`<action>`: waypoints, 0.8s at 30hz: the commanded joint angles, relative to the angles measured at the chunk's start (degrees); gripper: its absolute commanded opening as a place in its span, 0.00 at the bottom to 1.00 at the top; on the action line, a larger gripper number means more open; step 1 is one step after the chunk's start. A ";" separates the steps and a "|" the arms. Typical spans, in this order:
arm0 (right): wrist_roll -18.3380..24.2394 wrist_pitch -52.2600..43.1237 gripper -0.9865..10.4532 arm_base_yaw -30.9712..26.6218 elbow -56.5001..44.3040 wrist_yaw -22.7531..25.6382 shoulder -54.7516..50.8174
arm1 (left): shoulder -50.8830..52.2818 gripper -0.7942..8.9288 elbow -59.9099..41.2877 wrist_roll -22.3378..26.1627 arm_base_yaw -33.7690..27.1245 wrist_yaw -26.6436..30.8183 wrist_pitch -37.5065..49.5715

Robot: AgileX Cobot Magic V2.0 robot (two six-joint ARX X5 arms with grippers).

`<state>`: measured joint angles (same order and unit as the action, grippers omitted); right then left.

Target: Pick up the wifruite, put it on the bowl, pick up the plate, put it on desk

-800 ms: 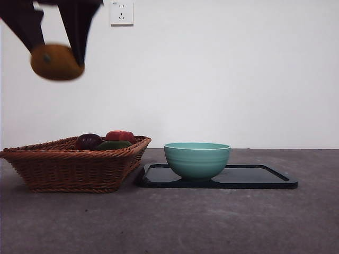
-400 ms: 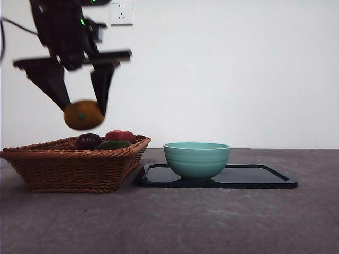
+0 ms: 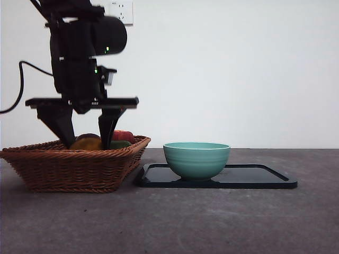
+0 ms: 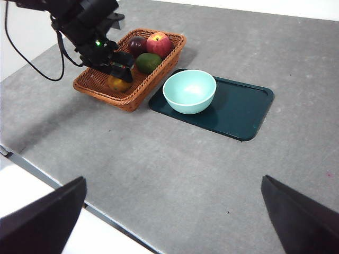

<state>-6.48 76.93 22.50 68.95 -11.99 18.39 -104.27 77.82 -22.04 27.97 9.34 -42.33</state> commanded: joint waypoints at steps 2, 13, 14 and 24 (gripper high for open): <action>-0.79 4.33 0.57 0.24 0.55 -0.02 0.09 | -2.71 0.36 0.59 -0.57 0.26 0.57 0.09; -0.79 4.33 0.57 0.24 0.55 0.00 0.09 | -3.26 0.48 1.20 -0.55 -0.37 0.57 0.17; -0.81 4.33 0.57 0.24 0.55 0.00 0.09 | -3.23 0.54 1.38 -0.55 -0.44 0.57 0.15; -0.83 4.33 0.57 0.24 0.55 0.00 0.09 | 0.81 0.64 6.49 2.51 -0.52 0.44 -4.09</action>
<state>-6.48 76.90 22.50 68.95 -11.97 18.39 -105.10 82.39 -21.30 27.11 9.52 -46.17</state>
